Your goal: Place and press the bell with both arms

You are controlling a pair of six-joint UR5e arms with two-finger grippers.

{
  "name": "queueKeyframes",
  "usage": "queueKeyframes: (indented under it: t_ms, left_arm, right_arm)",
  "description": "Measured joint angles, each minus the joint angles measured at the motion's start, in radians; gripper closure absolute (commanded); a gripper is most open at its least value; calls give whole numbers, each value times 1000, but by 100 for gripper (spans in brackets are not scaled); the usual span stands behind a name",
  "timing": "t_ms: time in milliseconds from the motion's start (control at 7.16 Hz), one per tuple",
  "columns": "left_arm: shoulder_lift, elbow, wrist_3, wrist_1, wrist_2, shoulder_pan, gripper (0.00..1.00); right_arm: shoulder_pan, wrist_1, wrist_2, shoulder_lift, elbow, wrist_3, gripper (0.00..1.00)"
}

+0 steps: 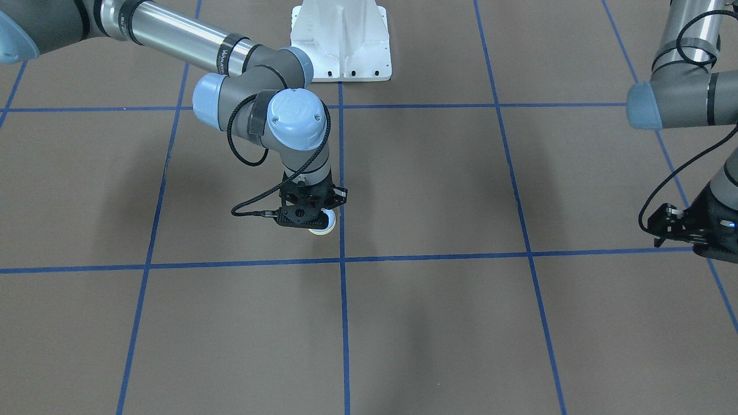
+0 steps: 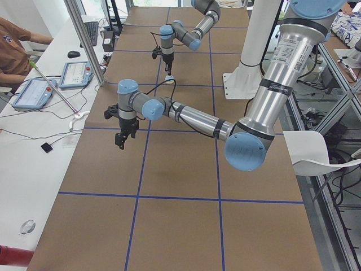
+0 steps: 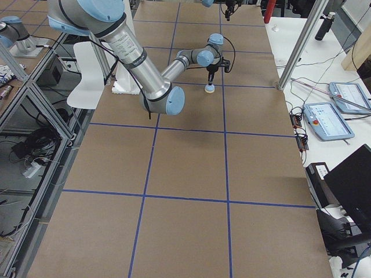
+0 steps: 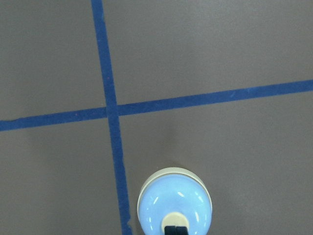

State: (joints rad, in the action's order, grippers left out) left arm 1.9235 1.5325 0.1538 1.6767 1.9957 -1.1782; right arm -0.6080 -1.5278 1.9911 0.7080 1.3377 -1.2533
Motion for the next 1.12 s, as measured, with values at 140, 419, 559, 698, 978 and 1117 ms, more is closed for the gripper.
queueKeyframes:
  t_ms: [140,419,559,698,978,1117]
  left_arm:
    - [0,0,0,0,0,0,0]
    - [0,2,0,0,0,0,0]
    - [-1,4,0,-1,0,0,0]
    - [-1,5,0,-2,0,0,0]
    - [-1,6,0,-3,-1,0,0]
    - [-1,6,-1,-4,-1,0,0]
  right_arm:
    - [2,2,0,-1,-10,0,100]
    - [4,1,-1,-6,-18,1,100]
    - [1,1,3,-6,-15,3,100]
    - [-15,0,18,-12,-2,4,100]
    - [-61,-10,59,-17,44,2,0]
    - [-80,-28,66,-4,80,2,0]
